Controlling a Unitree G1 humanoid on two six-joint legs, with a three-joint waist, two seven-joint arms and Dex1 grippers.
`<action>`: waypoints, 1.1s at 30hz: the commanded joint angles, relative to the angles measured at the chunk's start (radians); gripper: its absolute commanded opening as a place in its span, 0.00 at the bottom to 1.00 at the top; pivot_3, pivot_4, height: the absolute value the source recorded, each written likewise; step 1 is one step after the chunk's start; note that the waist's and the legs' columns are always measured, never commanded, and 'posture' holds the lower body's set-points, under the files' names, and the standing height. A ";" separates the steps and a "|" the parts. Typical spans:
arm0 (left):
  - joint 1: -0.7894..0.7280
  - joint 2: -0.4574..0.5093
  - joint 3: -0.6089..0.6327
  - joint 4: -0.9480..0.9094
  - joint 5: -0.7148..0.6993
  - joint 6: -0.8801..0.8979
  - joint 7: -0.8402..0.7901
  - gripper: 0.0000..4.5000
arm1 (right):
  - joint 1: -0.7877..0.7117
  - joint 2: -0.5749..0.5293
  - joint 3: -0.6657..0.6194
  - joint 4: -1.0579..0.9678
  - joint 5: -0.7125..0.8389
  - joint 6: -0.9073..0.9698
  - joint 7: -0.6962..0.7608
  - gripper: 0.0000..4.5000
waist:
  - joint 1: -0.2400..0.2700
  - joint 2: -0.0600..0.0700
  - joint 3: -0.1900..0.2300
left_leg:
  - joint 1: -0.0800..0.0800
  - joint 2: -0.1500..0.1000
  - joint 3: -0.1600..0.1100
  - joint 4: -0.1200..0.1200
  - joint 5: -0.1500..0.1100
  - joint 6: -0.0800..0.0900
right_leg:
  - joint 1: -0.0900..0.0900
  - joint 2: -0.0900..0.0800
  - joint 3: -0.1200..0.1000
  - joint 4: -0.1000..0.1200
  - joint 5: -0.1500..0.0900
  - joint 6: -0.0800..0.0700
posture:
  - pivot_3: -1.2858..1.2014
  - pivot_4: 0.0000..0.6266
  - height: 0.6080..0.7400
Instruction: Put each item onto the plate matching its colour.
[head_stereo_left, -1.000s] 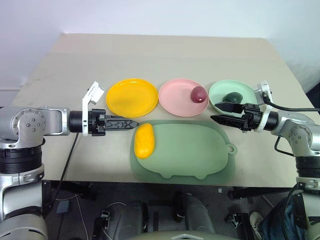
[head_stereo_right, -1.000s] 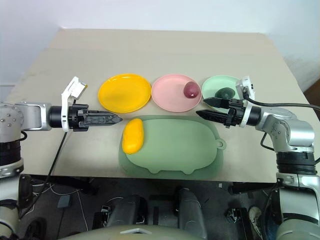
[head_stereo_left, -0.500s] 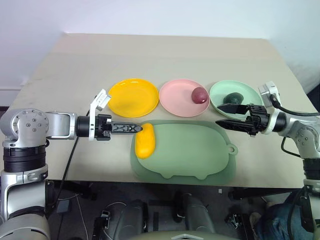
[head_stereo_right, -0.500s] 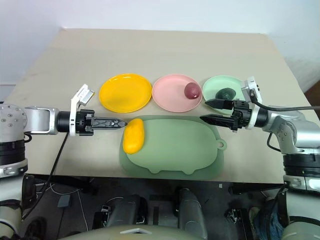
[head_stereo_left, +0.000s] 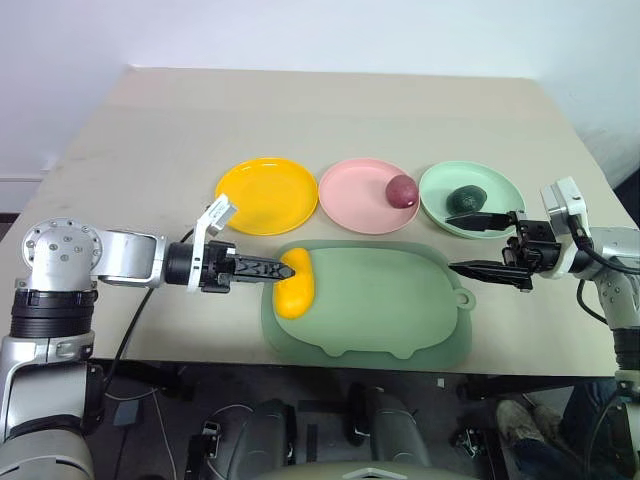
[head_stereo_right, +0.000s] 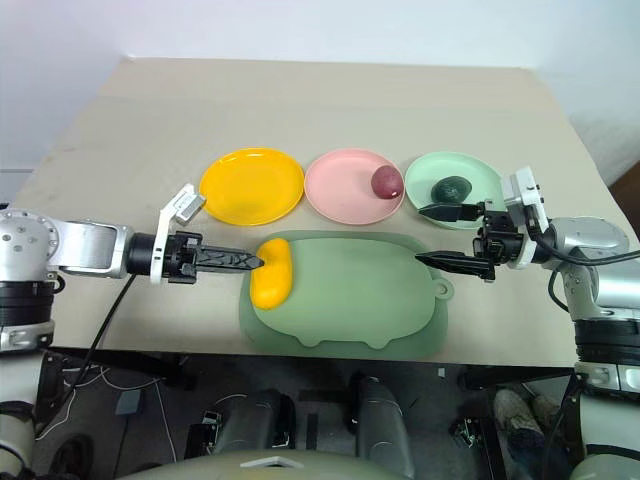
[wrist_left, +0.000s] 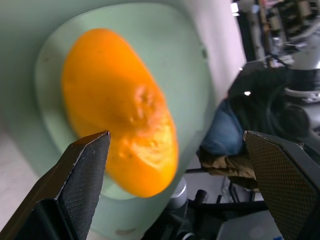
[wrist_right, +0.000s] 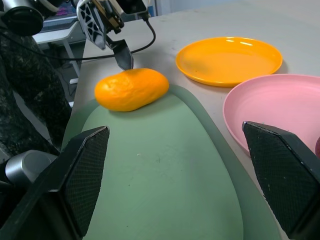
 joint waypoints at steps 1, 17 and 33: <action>-0.005 0.020 -0.013 0.004 -0.067 0.008 0.067 1.00 | -0.017 0.000 -0.024 -0.013 0.016 0.004 -0.009 1.00 | 0.000 0.000 0.000 | 0.000 0.000 0.000 0.000 0.000 0.000 | 0.000 0.000 0.000 0.000 0.000 0.000 | 0.52 0.24 1.00; -0.041 -0.133 -0.039 0.043 -0.045 0.003 0.270 1.00 | -0.003 0.012 -0.033 -0.049 0.025 0.035 -0.057 1.00 | 0.001 0.000 0.000 | 0.001 -0.001 0.002 0.000 0.001 -0.001 | 0.002 0.000 0.000 0.000 0.000 0.000 | 0.52 0.24 1.00; -0.030 -0.181 -0.034 0.043 0.026 0.008 0.263 0.64 | -0.013 -0.003 -0.037 -0.066 0.029 0.066 -0.093 1.00 | 0.000 0.000 0.000 | 0.004 -0.001 0.002 0.000 0.001 -0.001 | 0.004 0.000 -0.001 0.000 0.000 0.000 | 0.52 0.24 1.00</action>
